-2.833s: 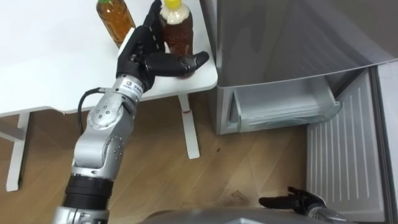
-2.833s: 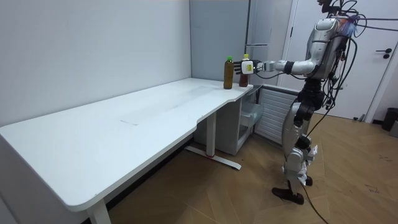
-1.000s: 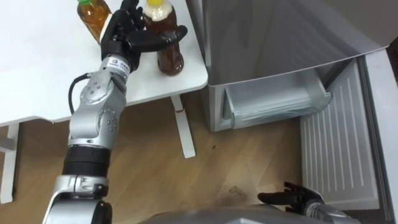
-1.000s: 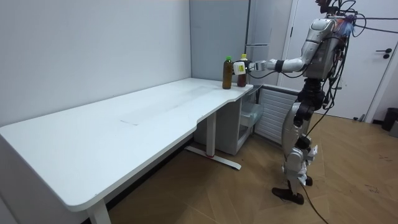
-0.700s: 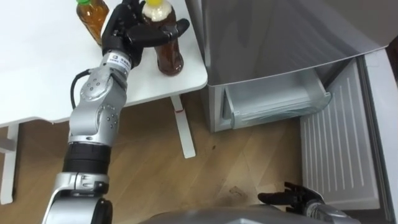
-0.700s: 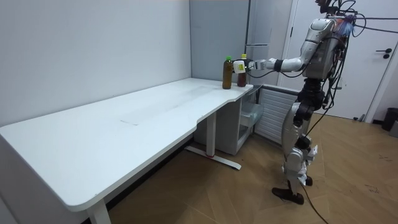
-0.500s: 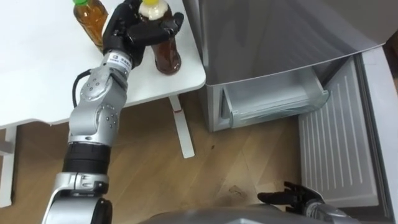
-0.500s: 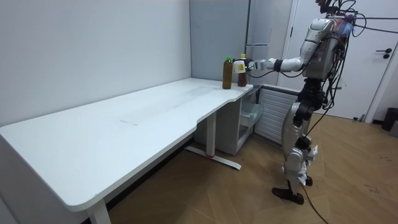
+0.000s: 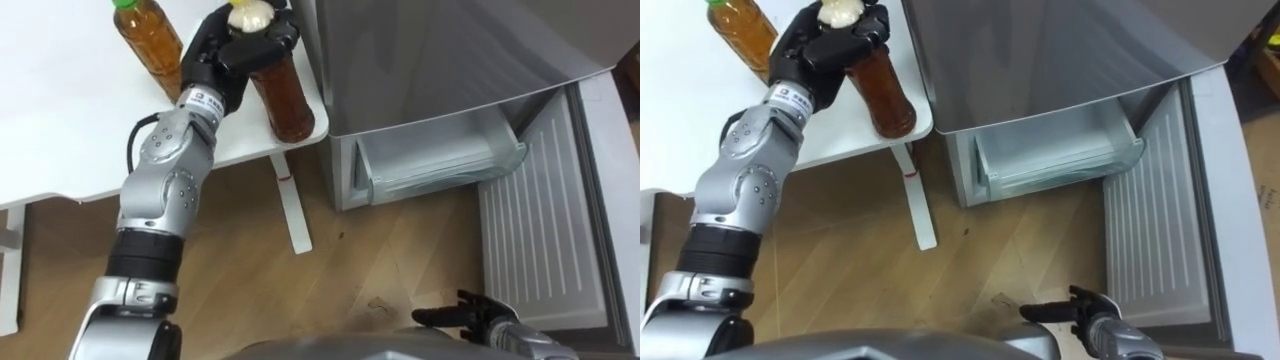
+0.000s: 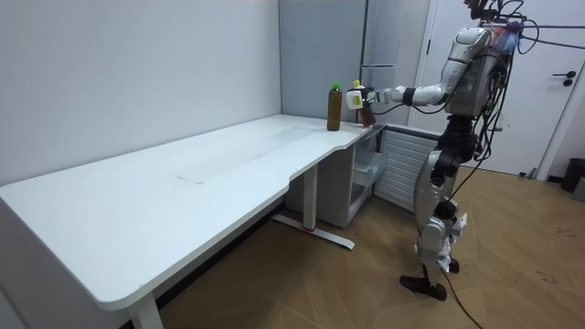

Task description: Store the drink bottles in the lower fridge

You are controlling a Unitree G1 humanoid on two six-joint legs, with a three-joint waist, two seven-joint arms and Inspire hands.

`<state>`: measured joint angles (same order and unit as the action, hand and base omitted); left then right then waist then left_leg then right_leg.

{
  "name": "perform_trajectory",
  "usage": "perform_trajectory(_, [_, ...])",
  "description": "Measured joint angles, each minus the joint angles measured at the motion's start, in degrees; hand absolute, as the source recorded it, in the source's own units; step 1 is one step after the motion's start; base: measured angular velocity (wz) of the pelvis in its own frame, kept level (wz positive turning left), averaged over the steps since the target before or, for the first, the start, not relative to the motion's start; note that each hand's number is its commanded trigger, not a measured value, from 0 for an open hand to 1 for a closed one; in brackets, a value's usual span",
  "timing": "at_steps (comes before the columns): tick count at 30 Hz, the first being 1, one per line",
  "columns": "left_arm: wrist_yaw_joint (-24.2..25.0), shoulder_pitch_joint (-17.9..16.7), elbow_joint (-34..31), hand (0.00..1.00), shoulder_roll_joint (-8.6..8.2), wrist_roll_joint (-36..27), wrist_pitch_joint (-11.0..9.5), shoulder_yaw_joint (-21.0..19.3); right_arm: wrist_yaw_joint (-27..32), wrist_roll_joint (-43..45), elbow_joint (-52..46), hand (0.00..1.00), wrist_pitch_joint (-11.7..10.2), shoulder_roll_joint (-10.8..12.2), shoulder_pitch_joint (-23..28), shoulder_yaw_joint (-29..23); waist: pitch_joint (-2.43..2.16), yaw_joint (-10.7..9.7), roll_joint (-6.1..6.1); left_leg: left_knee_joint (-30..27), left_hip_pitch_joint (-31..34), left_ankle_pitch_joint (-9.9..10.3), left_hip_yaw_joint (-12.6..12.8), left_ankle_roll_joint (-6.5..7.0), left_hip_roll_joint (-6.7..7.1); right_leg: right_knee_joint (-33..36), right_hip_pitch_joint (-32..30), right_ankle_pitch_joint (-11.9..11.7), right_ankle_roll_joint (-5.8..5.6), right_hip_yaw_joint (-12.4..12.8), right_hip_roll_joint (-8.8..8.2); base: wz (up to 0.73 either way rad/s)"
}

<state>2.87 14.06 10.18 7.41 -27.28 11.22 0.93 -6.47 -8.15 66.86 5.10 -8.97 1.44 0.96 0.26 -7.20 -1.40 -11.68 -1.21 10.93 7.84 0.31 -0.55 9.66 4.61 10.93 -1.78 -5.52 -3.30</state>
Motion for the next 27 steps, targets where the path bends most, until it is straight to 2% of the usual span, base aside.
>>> perform_trajectory(7, [0.6, -0.1, 0.0, 1.00, 0.05, 0.6, 0.1, 0.0, -0.5, 2.3, 0.8, 0.00, 0.0, 0.0, -0.8, 0.1, 0.01, 1.3, 0.26, 0.0, 0.1, 0.0, -0.1, 0.01, 0.00, 0.1, -0.4, 0.0, 0.00, 0.1, 0.00, 0.00])
perform_trajectory(12, [1.3, -0.1, -1.4, 1.00, 0.83, 0.6, 0.1, 0.0, -1.2, 2.2, 0.8, 0.00, 0.1, 0.2, -0.7, 0.4, -0.24, 2.2, 1.35, -0.1, 0.7, 0.0, -0.2, 0.01, 0.03, 0.1, -0.5, 0.0, 0.01, -0.2, 0.00, 0.00])
perform_trajectory(17, [1.2, -0.2, -5.6, 1.00, 1.91, 0.5, 0.1, 0.0, -0.7, 1.9, 0.7, 0.00, 0.1, 0.2, -0.4, 0.7, -0.25, 2.8, 1.52, -0.1, 0.6, 0.0, -0.5, 0.01, 0.04, 0.0, -0.3, 0.0, 0.02, -0.7, -0.02, 0.03])
perform_trajectory(21, [1.7, -3.6, -12.2, 1.00, 2.11, 0.6, 0.2, 0.3, -0.4, 1.6, 0.7, 0.00, 0.1, 0.3, -0.3, 1.3, -0.24, 2.8, 1.54, -0.1, 0.5, 0.0, -1.3, 0.01, 0.12, -0.1, 0.2, 0.0, 0.01, -1.8, -0.08, 0.12])
perform_trajectory(23, [3.0, -6.4, -16.6, 1.00, 2.07, 1.1, 0.2, 0.7, -0.4, 1.7, 0.7, 0.00, 0.1, 0.4, -0.3, 1.2, -0.24, 2.8, 1.53, -0.2, 0.6, 0.0, -1.8, 0.01, 0.18, -0.1, 0.4, 0.0, 0.01, -2.6, -0.12, 0.17])
perform_trajectory(27, [4.2, -10.0, -19.6, 1.00, 2.11, 2.0, 0.2, 2.0, -0.4, 1.5, 0.7, 0.00, 0.0, 0.3, -0.3, 1.7, -0.24, 3.2, 1.53, -1.2, 1.4, 0.0, -2.6, 0.00, 0.24, 0.0, 0.5, 0.0, 0.01, -4.0, -0.25, 0.13])
